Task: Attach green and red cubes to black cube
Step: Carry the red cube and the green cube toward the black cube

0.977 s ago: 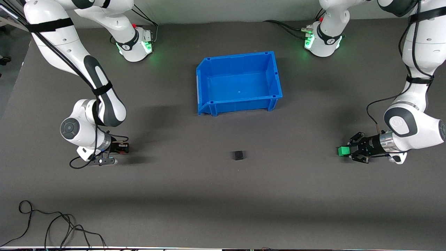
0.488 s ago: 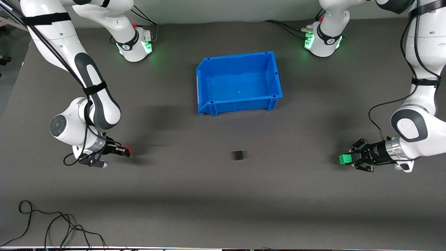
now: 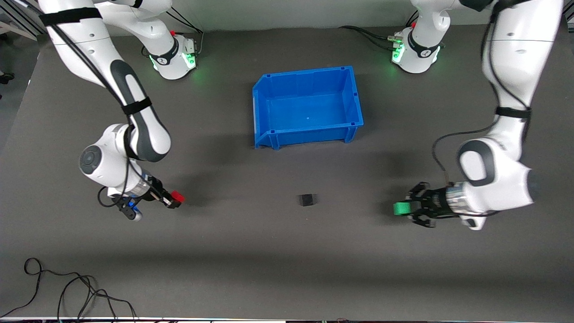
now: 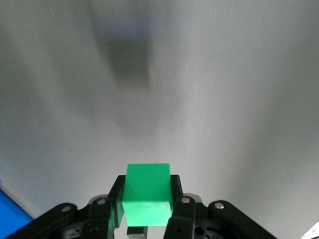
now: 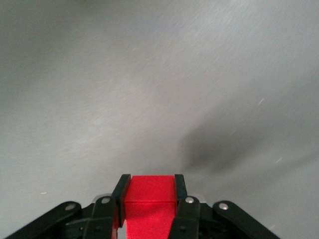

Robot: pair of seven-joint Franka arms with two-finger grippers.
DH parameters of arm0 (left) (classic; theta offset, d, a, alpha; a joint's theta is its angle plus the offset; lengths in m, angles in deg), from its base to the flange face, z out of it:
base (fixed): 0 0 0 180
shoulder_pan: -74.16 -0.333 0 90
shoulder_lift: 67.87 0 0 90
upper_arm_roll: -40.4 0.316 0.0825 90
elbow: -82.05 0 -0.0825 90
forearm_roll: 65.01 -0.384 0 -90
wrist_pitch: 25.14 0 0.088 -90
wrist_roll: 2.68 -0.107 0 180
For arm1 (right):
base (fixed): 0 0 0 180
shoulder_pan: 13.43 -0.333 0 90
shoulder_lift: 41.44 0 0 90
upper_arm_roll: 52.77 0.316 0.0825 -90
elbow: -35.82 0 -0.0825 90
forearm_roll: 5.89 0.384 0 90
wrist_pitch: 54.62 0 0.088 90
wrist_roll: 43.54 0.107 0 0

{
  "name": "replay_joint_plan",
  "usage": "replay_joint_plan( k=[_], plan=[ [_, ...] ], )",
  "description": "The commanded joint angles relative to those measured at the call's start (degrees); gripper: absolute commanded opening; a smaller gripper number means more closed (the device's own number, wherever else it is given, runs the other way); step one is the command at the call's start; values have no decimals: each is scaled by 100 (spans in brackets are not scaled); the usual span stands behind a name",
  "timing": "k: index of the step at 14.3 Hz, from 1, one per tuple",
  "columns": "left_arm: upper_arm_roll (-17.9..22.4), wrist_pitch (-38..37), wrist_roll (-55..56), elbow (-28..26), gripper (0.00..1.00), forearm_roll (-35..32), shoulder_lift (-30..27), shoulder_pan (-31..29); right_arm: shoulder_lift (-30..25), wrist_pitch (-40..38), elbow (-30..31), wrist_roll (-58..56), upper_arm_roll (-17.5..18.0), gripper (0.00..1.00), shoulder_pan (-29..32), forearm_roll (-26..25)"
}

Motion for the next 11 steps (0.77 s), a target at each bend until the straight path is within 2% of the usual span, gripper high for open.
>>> replay_joint_plan(
  k=[1,6,11],
  plan=[
    [109,339,517,37,21,65,44,617,154,-22,-271,1086,-46,0,-302,107],
    [109,1200,1475,28,21,65,272,1601,646,-57,-947,3678,-46,0,-926,45],
    [109,2026,1749,11,21,65,685,2200,1078,-478,-1633,5472,-73,0,-1436,-51]
  ],
)
